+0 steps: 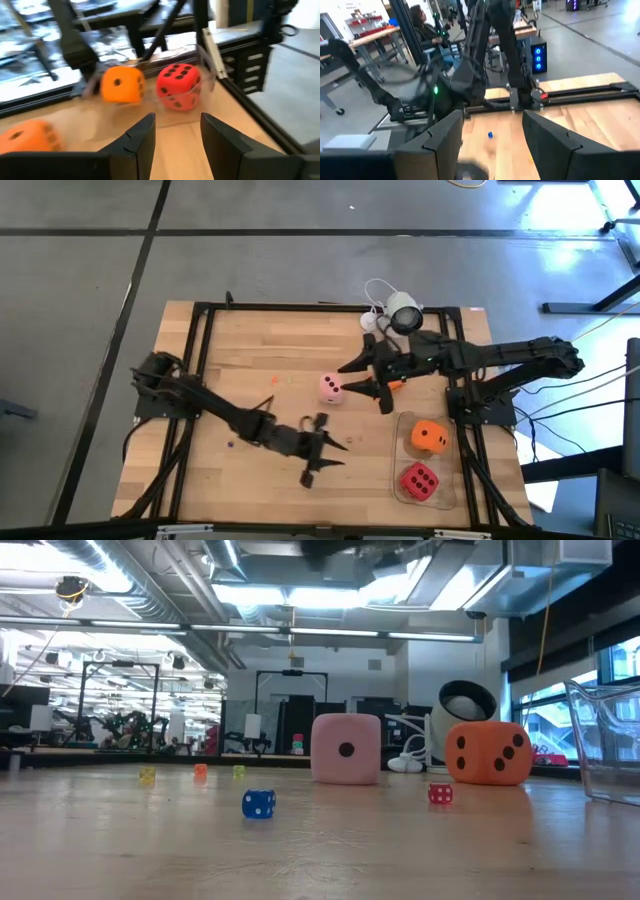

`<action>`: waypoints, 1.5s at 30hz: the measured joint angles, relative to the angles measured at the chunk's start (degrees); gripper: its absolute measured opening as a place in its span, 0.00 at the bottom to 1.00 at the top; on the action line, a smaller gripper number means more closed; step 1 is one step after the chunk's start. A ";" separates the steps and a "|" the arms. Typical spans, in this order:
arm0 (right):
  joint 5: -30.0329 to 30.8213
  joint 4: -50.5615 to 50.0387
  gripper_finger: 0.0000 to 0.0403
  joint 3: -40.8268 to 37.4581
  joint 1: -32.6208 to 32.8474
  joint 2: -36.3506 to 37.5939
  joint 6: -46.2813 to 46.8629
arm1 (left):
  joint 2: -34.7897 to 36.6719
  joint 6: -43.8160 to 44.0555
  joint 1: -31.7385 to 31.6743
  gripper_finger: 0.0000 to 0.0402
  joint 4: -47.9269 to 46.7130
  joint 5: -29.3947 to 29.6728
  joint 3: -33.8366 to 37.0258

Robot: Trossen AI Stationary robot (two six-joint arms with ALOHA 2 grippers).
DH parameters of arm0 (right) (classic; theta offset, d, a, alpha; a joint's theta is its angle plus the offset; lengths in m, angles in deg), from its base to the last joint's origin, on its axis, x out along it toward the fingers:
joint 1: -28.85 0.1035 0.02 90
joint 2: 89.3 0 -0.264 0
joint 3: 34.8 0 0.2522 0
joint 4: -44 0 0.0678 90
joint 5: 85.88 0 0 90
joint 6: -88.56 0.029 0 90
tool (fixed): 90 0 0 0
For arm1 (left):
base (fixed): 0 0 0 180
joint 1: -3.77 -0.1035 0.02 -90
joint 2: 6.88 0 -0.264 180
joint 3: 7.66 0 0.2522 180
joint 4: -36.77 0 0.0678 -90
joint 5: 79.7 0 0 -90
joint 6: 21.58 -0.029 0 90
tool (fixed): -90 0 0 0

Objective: Pick & Place Dice
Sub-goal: Put the small green die into the transparent container

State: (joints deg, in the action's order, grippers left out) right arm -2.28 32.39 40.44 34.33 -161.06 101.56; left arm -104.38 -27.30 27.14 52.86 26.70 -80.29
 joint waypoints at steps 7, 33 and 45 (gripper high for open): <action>0.20 0.27 0.52 0.00 0.65 -6.32 -0.68 | 9.61 2.02 5.00 0.36 6.62 15.53 12.16; -3.08 2.02 0.52 1.74 -10.35 -18.94 -4.91 | 32.28 -4.52 10.59 0.36 32.99 28.97 44.72; -8.67 -22.11 0.52 32.65 -14.50 -40.91 -11.78 | 44.02 -13.08 8.02 0.36 43.19 25.77 57.12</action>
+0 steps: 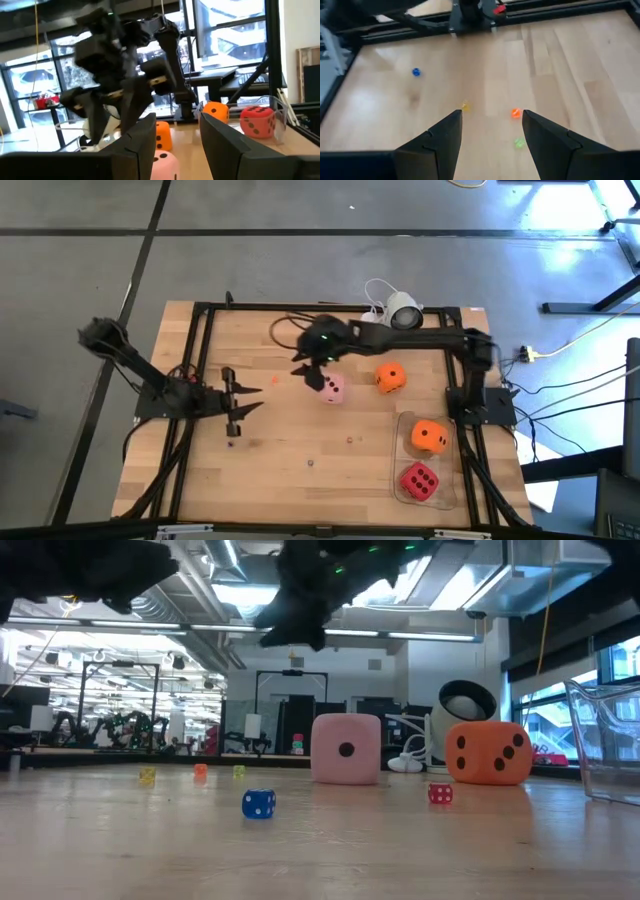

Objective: Pick & Place Dice
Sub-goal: Put the small green die into the transparent container

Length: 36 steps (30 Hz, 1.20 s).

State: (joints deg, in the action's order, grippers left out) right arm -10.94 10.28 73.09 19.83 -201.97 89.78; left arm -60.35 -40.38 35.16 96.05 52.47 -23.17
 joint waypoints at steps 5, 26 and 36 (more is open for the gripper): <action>-3.22 -10.65 0.52 15.16 -2.12 -11.11 -3.08 | 5.35 -3.66 0.04 0.36 -1.01 1.45 0.95; 2.81 -22.58 0.52 30.84 -3.44 -27.71 -7.33 | 8.47 -7.95 0.08 0.36 -2.45 -1.53 1.16; 3.95 -23.82 0.52 30.73 -1.62 -28.53 -6.62 | 8.45 -7.33 0.08 0.36 -3.32 -1.44 1.19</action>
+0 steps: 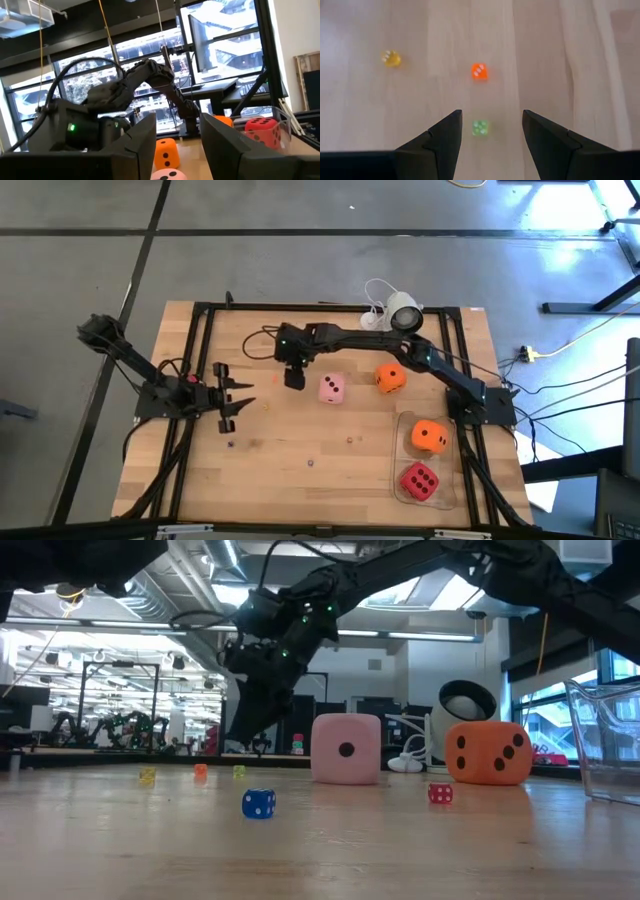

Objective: Pick & Place Dice
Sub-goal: Put the small green die into the transparent container

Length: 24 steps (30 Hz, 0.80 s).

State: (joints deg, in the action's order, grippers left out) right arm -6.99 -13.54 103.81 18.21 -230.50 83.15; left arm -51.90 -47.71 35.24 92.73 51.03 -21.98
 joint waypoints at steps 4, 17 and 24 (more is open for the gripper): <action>3.20 0.18 0.52 0.07 1.26 0.11 -0.01 | -0.01 0.74 0.00 0.36 -0.99 0.04 0.02; 7.47 1.56 0.52 0.00 3.24 -2.39 0.54 | 0.00 2.43 0.00 0.36 -0.97 0.13 0.02; 7.54 1.51 0.52 0.10 3.24 -3.28 1.53 | 0.00 2.99 0.00 0.36 -0.97 0.13 0.02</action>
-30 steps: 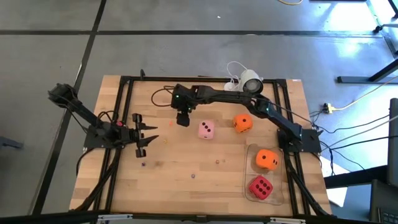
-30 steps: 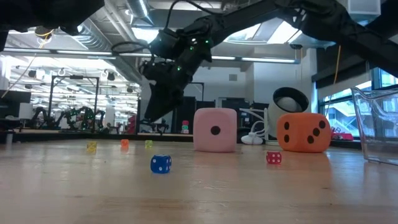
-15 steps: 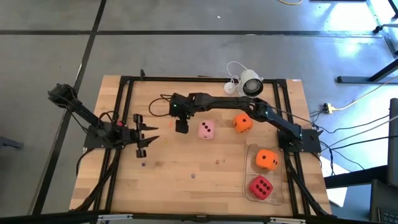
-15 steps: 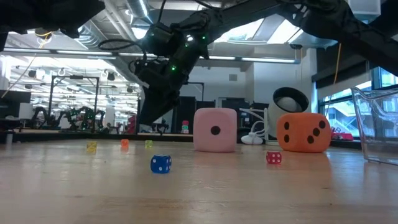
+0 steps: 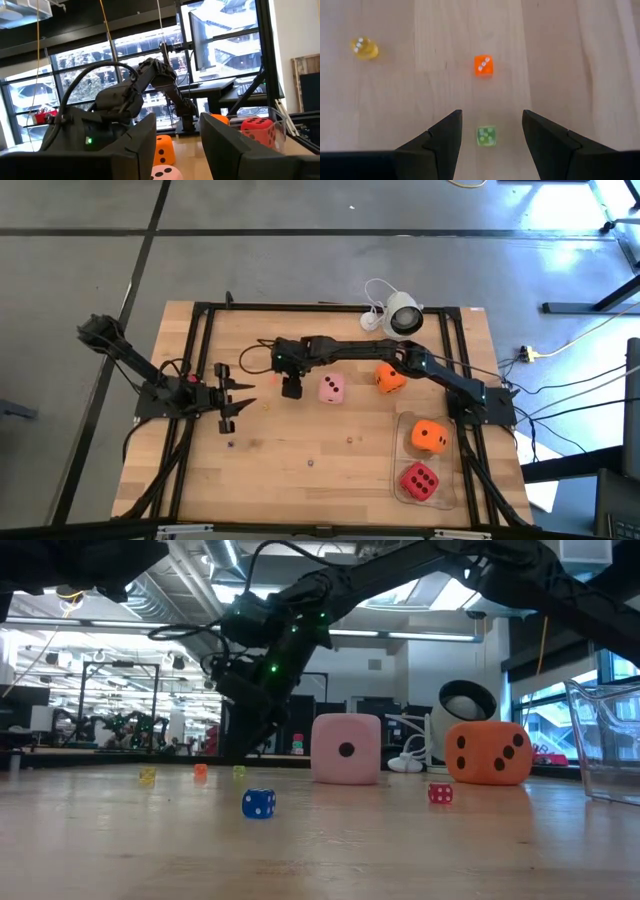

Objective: Pick & Place Dice
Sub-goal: Put the small green die into the transparent container

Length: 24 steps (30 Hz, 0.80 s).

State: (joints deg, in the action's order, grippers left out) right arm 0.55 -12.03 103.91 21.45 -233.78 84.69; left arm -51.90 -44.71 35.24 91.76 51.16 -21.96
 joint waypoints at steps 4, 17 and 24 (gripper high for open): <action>0.19 -1.04 0.52 -0.11 0.00 -0.33 0.00 | 0.00 0.00 0.00 0.36 0.00 0.00 0.00; 0.19 -4.02 0.52 -0.09 0.00 -0.71 0.02 | 0.00 0.00 0.00 0.36 -0.07 0.00 0.00; 0.17 -4.04 0.52 -0.09 0.00 -0.71 0.28 | -0.01 0.02 0.00 0.36 -0.44 0.00 0.00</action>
State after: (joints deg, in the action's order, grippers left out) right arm 0.72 -16.07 103.82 21.45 -234.48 84.97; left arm -51.91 -44.69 35.24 91.33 51.16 -21.96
